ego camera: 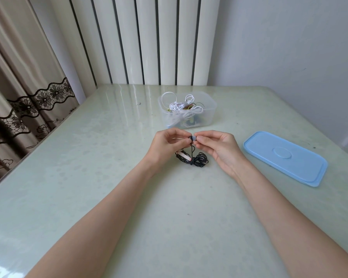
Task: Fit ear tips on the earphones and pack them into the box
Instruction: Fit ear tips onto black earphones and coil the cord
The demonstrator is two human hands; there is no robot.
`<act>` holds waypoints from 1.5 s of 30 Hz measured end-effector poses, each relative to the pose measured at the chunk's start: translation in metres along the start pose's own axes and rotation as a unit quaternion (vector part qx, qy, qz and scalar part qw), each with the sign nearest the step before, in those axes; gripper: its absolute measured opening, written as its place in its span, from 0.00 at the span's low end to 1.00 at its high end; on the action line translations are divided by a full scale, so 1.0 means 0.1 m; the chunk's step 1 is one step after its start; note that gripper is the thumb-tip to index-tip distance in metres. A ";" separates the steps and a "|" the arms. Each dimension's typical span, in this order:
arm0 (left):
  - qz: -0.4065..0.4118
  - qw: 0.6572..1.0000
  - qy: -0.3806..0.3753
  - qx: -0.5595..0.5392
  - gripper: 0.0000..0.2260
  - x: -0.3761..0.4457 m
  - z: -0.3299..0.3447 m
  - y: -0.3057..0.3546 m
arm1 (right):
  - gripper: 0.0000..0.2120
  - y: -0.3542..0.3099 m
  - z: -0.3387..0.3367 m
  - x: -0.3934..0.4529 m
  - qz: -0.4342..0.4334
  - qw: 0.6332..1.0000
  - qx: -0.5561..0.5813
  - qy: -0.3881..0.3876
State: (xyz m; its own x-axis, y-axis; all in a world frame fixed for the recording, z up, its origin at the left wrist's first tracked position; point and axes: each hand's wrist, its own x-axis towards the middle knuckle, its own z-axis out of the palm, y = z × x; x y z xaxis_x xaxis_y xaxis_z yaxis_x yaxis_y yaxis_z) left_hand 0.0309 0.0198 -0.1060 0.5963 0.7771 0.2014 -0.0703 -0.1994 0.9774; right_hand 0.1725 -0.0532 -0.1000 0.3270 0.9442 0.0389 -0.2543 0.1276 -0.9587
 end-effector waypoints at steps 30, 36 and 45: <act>-0.014 0.984 0.061 0.168 0.07 0.11 -0.24 -0.06 | 0.19 -0.14 0.09 0.04 -0.024 0.757 -0.642 -0.117; -0.014 0.978 0.135 0.160 0.09 0.13 -0.38 0.01 | 0.13 -0.33 0.01 0.05 -0.107 0.775 -0.618 -0.078; 0.113 0.928 0.135 0.330 0.14 0.46 -0.23 0.35 | 0.13 -0.99 0.23 0.68 -0.269 0.760 -0.589 0.053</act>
State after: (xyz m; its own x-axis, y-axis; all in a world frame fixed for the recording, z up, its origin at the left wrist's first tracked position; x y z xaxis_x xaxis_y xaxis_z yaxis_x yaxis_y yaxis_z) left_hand 0.0378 0.0626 -0.0610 0.3981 0.7746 0.4915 0.3889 -0.6277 0.6743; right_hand 0.1993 0.0050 0.0043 0.1814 0.8139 0.5520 0.9135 0.0684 -0.4010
